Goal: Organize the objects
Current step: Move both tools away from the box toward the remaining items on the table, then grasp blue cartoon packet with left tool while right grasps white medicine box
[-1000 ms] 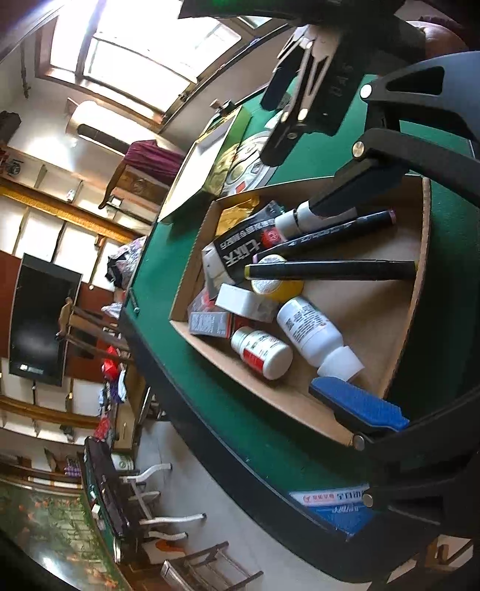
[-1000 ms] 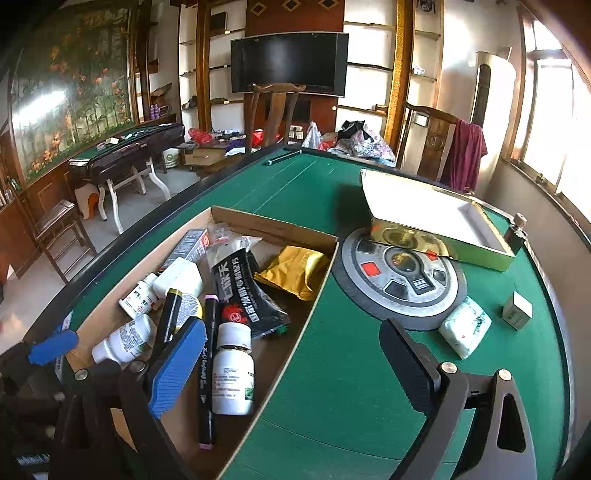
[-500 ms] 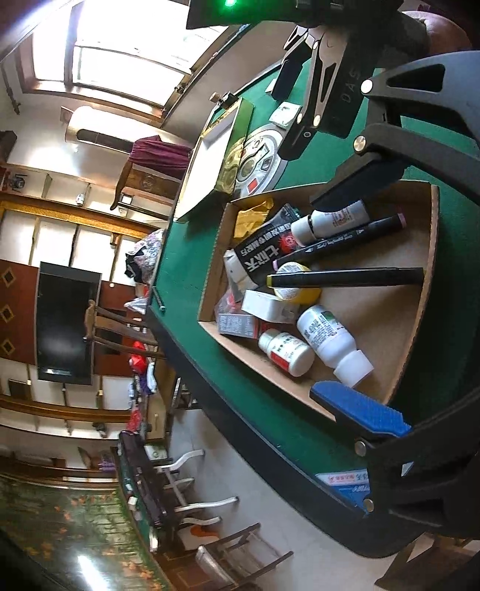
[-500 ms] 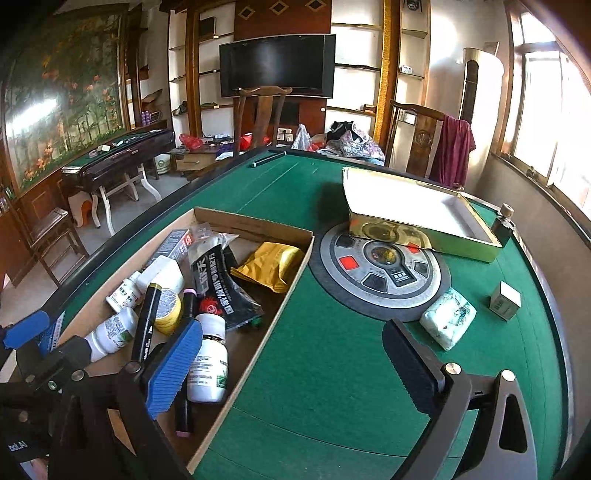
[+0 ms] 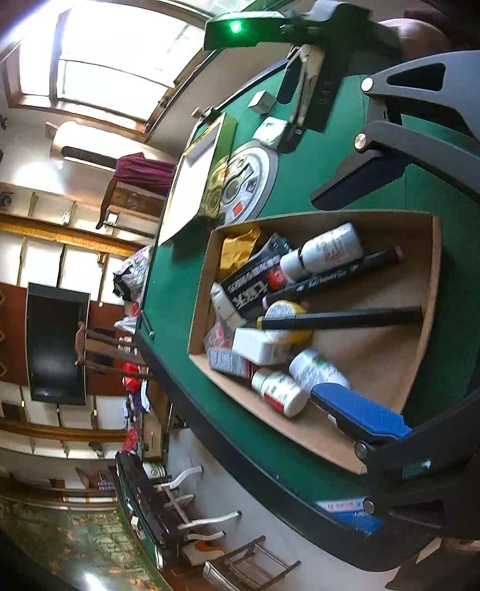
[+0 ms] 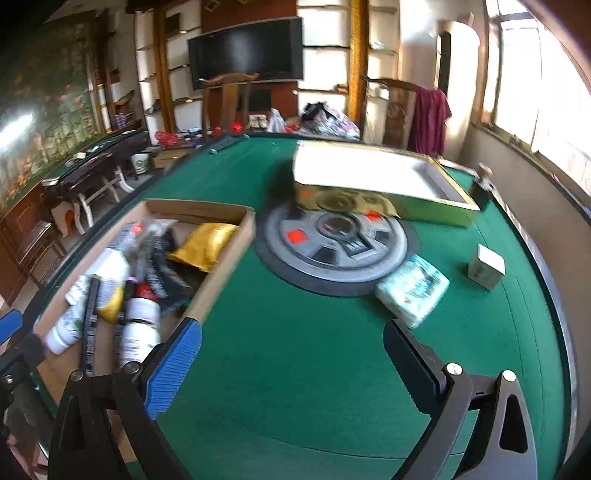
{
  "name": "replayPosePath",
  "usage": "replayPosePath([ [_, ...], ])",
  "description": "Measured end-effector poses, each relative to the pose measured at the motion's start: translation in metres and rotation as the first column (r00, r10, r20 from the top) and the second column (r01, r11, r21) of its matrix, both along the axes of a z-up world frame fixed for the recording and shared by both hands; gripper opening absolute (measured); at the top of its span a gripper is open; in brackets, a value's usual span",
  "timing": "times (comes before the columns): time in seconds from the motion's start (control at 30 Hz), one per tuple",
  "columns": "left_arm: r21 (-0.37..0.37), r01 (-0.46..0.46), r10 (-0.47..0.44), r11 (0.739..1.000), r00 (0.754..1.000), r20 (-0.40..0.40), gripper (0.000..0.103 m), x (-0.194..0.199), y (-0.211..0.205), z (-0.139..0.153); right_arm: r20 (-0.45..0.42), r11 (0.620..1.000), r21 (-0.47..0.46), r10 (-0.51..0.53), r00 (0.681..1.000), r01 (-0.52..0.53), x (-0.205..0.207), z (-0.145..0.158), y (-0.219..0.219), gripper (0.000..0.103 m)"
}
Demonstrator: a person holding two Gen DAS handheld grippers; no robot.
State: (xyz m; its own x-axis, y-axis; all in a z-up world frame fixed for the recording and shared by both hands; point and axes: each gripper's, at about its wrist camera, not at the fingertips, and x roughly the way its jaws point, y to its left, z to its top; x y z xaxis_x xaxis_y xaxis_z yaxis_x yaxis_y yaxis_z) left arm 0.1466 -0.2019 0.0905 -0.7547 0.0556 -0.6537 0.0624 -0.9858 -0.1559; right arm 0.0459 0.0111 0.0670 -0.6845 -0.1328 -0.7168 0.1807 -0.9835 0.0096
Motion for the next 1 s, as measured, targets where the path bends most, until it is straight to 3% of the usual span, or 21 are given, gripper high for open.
replayPosePath([
  [0.13,0.003,0.050,-0.050,0.999,0.999,-0.008,0.094,0.002,0.012,-0.001,0.025,0.995,-0.011,-0.100,0.995,0.101,-0.015,-0.006,0.050,0.101],
  [0.4,-0.021,0.186,-0.186,0.982,0.982,0.016,0.094,-0.003,0.046,-0.009,0.090,0.950,-0.054,-0.302,0.949,0.307,-0.026,-0.016,0.143,0.101],
  [0.63,-0.031,0.231,-0.230,0.972,0.973,0.034,0.094,-0.003,0.063,-0.011,0.072,0.935,-0.006,-0.354,0.932,0.355,-0.044,-0.009,0.178,0.101],
  [0.87,0.002,0.255,-0.254,0.967,0.964,0.073,0.094,-0.008,0.071,-0.019,0.173,0.892,-0.131,-0.410,0.896,0.433,-0.090,-0.014,0.224,0.101],
  [1.0,-0.008,0.272,-0.270,0.962,0.960,0.072,0.094,-0.007,0.074,-0.018,0.231,0.874,-0.153,-0.423,0.876,0.462,-0.116,-0.024,0.235,0.101],
])
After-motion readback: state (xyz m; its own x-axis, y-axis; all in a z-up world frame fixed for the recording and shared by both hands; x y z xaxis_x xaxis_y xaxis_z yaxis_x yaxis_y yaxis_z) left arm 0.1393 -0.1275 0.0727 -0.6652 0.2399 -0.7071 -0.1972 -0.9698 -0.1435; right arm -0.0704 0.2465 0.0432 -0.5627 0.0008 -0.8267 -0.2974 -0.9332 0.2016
